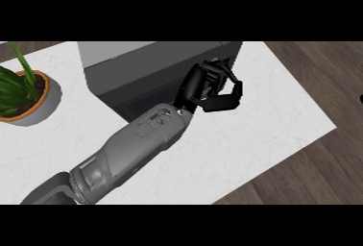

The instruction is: Pick up the milk, place it into the microwave and close the microwave

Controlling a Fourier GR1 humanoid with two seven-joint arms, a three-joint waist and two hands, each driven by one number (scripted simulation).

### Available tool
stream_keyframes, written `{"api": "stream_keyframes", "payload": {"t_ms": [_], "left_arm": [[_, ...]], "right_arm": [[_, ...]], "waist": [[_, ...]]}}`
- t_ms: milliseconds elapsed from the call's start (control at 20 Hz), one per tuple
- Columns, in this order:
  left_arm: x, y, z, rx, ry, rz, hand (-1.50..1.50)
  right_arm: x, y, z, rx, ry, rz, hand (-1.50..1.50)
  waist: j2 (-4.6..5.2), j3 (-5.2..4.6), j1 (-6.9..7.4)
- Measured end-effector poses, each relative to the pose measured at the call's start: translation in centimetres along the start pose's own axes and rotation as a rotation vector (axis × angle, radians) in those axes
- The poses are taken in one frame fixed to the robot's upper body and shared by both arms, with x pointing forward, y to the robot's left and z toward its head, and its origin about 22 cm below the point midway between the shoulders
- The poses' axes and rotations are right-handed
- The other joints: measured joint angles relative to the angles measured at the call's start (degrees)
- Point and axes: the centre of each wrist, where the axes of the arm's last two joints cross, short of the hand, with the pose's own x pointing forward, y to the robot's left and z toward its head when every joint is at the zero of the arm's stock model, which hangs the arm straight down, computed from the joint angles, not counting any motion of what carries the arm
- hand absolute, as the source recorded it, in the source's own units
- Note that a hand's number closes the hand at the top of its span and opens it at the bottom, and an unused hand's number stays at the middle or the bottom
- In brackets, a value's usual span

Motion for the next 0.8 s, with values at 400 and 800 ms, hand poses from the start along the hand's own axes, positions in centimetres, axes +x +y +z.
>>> {"api": "stream_keyframes", "payload": {"t_ms": [400, 800], "left_arm": [[0.0, 0.1, 0.1, 0.037, -0.011, -0.006, 1.5], [0.0, 0.2, 0.2, 0.07, -0.015, -0.012, 1.5]], "right_arm": [[0.8, -0.8, -0.7, 0.014, 0.005, 0.009, -1.5], [1.3, -1.4, -1.3, 0.028, -0.002, -0.007, -1.5]], "waist": [[0.05, 0.09, -0.58], [0.05, 0.18, -1.18]]}}
